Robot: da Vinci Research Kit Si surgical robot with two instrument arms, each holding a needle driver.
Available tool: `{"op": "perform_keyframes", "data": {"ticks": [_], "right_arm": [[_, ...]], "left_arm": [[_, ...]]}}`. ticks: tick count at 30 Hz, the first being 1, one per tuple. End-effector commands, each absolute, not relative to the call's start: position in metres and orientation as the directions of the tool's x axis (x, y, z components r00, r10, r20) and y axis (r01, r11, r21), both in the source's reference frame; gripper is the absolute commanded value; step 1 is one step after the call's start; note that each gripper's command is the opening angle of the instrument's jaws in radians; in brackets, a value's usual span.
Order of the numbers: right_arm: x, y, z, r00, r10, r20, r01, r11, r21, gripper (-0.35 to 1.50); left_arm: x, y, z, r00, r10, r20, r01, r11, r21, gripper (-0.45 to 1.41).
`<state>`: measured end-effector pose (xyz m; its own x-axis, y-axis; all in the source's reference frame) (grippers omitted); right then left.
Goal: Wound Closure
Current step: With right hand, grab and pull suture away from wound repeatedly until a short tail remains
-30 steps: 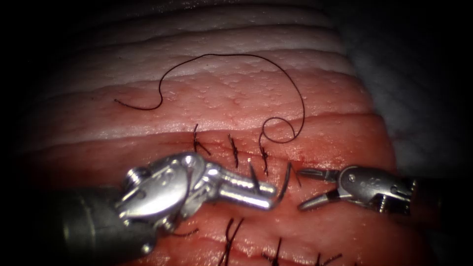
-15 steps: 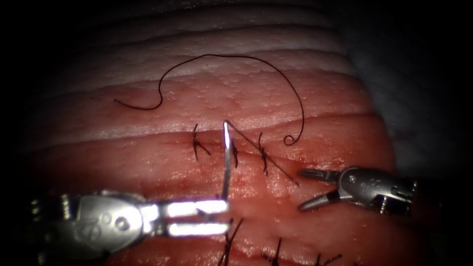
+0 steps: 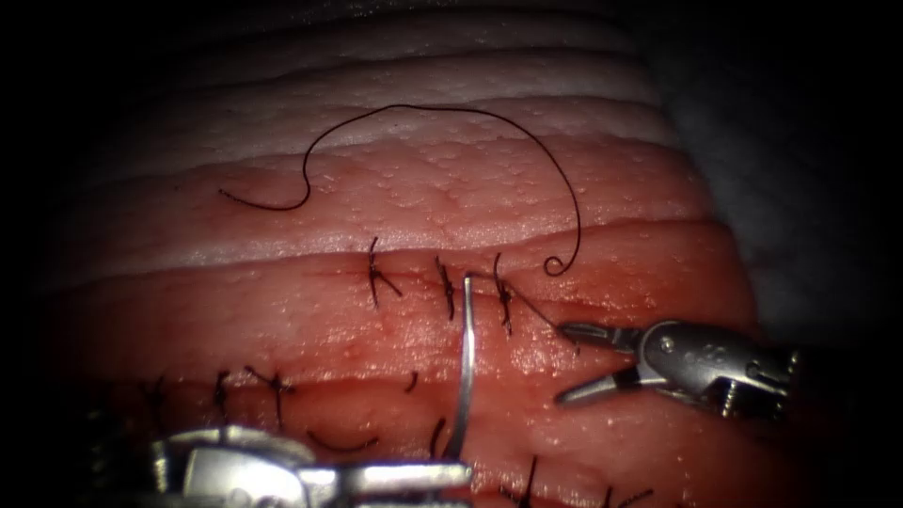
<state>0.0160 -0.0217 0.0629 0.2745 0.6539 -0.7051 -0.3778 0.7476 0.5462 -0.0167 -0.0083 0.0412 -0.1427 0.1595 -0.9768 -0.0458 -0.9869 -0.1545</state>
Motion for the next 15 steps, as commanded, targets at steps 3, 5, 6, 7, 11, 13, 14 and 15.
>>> {"op": "perform_keyframes", "data": {"ticks": [3,5,6,7,11,13,14,15], "right_arm": [[0.0167,-0.022,0.0636,0.316,0.66,-0.681,-0.393,0.745,0.54,-0.35],[0.0164,-0.0221,0.0635,0.319,0.669,-0.671,-0.416,0.735,0.536,-0.35],[0.0159,-0.0223,0.0634,0.302,0.71,-0.637,-0.449,0.695,0.562,-0.35],[0.0156,-0.0225,0.0632,0.299,0.724,-0.621,-0.465,0.679,0.568,-0.35],[0.0154,-0.025,0.0609,0.338,0.763,-0.551,-0.541,0.637,0.55,-0.35],[0.0158,-0.0258,0.0599,0.339,0.771,-0.54,-0.537,0.629,0.561,-0.35],[0.0161,-0.0265,0.0591,0.337,0.774,-0.537,-0.531,0.627,0.57,-0.35],[0.0172,-0.0279,0.0571,0.324,0.78,-0.536,-0.514,0.621,0.592,-0.35]], "left_arm": [[-0.0168,-0.0084,0.0415,-0.14,0.159,-0.977,-0.042,-0.987,-0.154,-0.45],[-0.0167,-0.0084,0.0415,-0.14,0.159,-0.977,-0.041,-0.987,-0.154,-0.45],[-0.0164,-0.0085,0.0414,-0.139,0.152,-0.979,-0.037,-0.988,-0.148,-0.45],[-0.0162,-0.0085,0.0414,-0.138,0.158,-0.978,-0.036,-0.987,-0.154,-0.45],[-0.0153,-0.0091,0.0414,-0.132,0.176,-0.976,-0.024,-0.984,-0.174,-0.45],[-0.0151,-0.0094,0.0415,-0.13,0.178,-0.975,-0.025,-0.984,-0.176,-0.45],[-0.015,-0.0098,0.0416,-0.125,0.186,-0.975,-0.028,-0.983,-0.184,-0.45],[-0.0145,-0.011,0.0419,-0.119,0.203,-0.972,-0.032,-0.979,-0.201,-0.45]]}}
